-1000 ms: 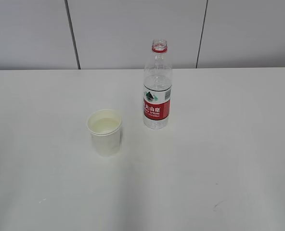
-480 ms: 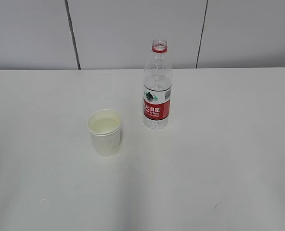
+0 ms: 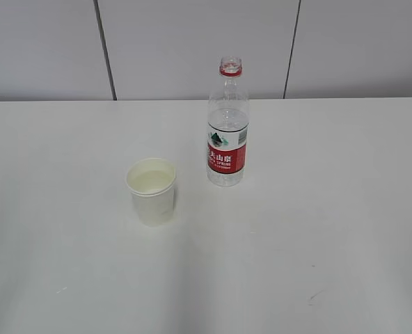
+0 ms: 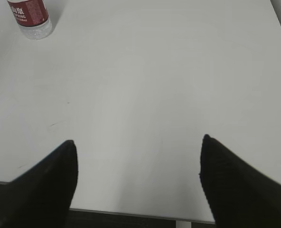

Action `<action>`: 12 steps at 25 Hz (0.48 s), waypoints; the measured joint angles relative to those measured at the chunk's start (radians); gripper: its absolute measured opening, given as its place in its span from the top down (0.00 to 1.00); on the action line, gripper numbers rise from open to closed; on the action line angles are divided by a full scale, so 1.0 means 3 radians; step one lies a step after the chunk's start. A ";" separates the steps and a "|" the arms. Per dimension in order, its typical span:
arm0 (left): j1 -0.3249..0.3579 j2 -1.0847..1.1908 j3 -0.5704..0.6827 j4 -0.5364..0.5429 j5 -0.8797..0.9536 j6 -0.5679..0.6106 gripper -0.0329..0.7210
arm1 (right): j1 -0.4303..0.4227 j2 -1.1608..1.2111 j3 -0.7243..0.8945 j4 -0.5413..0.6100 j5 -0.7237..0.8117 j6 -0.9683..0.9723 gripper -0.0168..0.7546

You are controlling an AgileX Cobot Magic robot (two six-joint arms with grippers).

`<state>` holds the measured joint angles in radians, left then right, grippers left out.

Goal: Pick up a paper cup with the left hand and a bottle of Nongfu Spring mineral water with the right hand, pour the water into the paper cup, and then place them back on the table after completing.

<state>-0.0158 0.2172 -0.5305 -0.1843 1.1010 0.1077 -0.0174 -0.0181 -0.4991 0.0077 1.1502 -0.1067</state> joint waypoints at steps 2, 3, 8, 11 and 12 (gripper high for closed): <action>0.0000 0.0000 0.0000 0.0000 0.0000 0.0000 0.38 | 0.0000 0.0000 0.0000 0.0000 0.0000 0.0000 0.21; 0.0000 0.0000 0.0000 0.0000 0.0000 0.0000 0.38 | 0.0000 0.0000 0.0000 0.0000 0.0000 0.0000 0.21; 0.0000 0.0000 0.0000 0.0000 0.0000 0.0000 0.38 | 0.0000 0.0000 0.0000 0.0000 0.0000 0.0000 0.22; 0.0000 0.0000 0.0000 0.0000 0.0000 0.0000 0.38 | 0.0000 0.0000 0.0000 0.0000 0.0000 0.0000 0.22; 0.0000 0.0000 0.0000 0.0000 0.0000 0.0000 0.38 | 0.0000 0.0000 0.0000 0.0000 0.0000 0.0000 0.22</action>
<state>-0.0158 0.2172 -0.5305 -0.1843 1.1010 0.1077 -0.0174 -0.0181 -0.4991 0.0077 1.1502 -0.1067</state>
